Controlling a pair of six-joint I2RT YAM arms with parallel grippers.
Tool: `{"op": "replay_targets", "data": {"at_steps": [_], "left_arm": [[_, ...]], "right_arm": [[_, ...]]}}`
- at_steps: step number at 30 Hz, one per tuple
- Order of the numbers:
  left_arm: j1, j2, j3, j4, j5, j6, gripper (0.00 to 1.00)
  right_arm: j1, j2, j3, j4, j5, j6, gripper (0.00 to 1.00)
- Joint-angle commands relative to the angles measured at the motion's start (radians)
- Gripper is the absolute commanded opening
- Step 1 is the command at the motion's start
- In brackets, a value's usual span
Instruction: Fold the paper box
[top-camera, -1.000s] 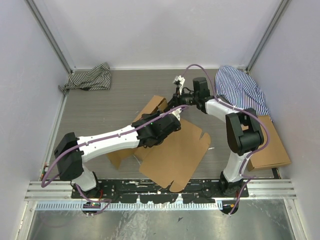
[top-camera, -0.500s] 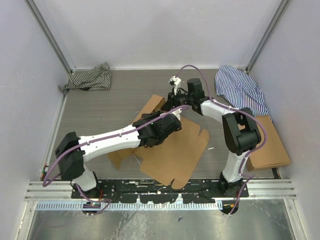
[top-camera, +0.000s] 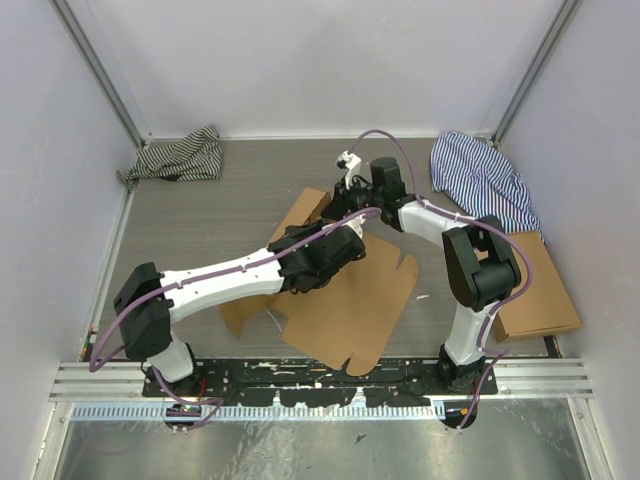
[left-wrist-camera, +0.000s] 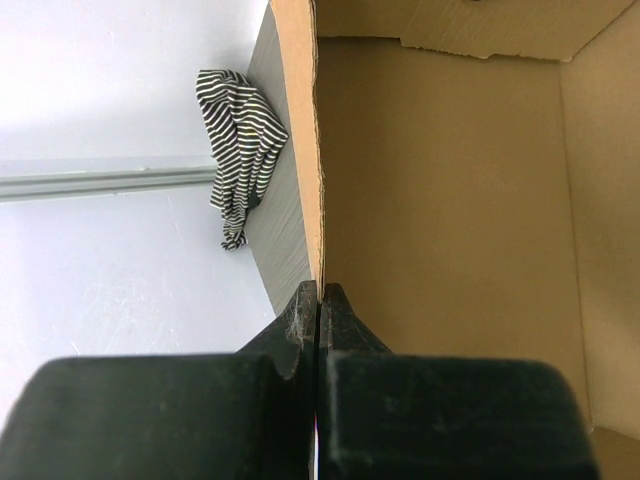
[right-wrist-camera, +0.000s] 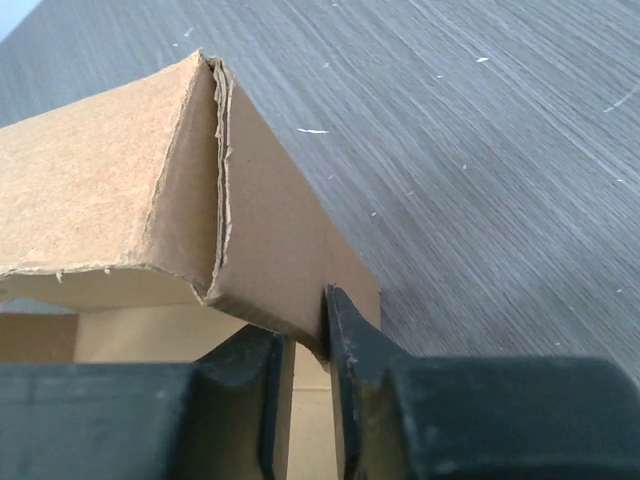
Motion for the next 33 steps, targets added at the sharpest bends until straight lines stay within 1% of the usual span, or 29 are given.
{"op": "replay_targets", "data": {"at_steps": [1, 2, 3, 6, 9, 10, 12, 14, 15, 16, 18, 19, 20, 25, 29, 30, 33], "left_arm": [[-0.009, 0.024, 0.048, 0.001, 0.014, -0.035, 0.0], [-0.009, 0.028, 0.053, -0.003, 0.009, -0.042, 0.0], [-0.009, 0.033, 0.058, -0.009, 0.006, -0.05, 0.0], [-0.009, 0.042, 0.071, -0.024, -0.003, -0.068, 0.0], [-0.009, 0.053, 0.079, -0.031, -0.021, -0.079, 0.01], [-0.009, 0.06, 0.082, -0.038, -0.032, -0.087, 0.04], [-0.009, 0.064, 0.091, -0.051, -0.056, -0.102, 0.22], [-0.009, 0.052, 0.098, -0.062, -0.068, -0.12, 0.3], [-0.009, 0.038, 0.099, -0.065, -0.071, -0.137, 0.39], [-0.01, 0.019, 0.102, -0.073, -0.067, -0.154, 0.42], [-0.009, -0.028, 0.105, -0.079, -0.06, -0.191, 0.46], [-0.009, -0.056, 0.104, -0.078, -0.059, -0.207, 0.52], [-0.009, -0.085, 0.105, -0.079, -0.059, -0.225, 0.54], [-0.009, -0.283, 0.083, -0.048, -0.04, -0.329, 0.59], [-0.007, -0.479, -0.037, 0.081, -0.042, -0.382, 0.63], [-0.007, -0.52, -0.086, 0.129, -0.061, -0.393, 0.63], [0.001, -0.611, -0.162, 0.185, -0.098, -0.438, 0.63]], "right_arm": [[0.027, -0.015, -0.013, 0.077, 0.198, 0.044, 0.12], [0.03, -0.022, -0.019, 0.076, 0.243, 0.054, 0.04], [0.032, -0.029, -0.028, 0.081, 0.282, 0.064, 0.01], [0.035, -0.059, -0.077, 0.121, 0.37, 0.105, 0.01], [0.035, -0.089, -0.121, 0.144, 0.422, 0.136, 0.01], [0.034, -0.099, -0.136, 0.155, 0.433, 0.151, 0.01], [0.034, -0.108, -0.151, 0.155, 0.438, 0.164, 0.01], [0.035, -0.111, -0.152, 0.147, 0.448, 0.171, 0.01], [0.034, -0.111, -0.152, 0.145, 0.46, 0.172, 0.01], [0.034, -0.111, -0.15, 0.138, 0.471, 0.173, 0.01], [0.034, -0.112, -0.149, 0.127, 0.49, 0.173, 0.01], [0.034, -0.116, -0.149, 0.124, 0.501, 0.174, 0.01], [0.035, -0.121, -0.151, 0.12, 0.511, 0.173, 0.01], [0.035, -0.16, -0.172, 0.095, 0.574, 0.165, 0.01], [0.047, -0.222, -0.197, 0.059, 0.637, 0.132, 0.01], [0.055, -0.245, -0.205, 0.042, 0.669, 0.12, 0.01], [0.086, -0.308, -0.236, 0.012, 0.735, 0.093, 0.01]]}}
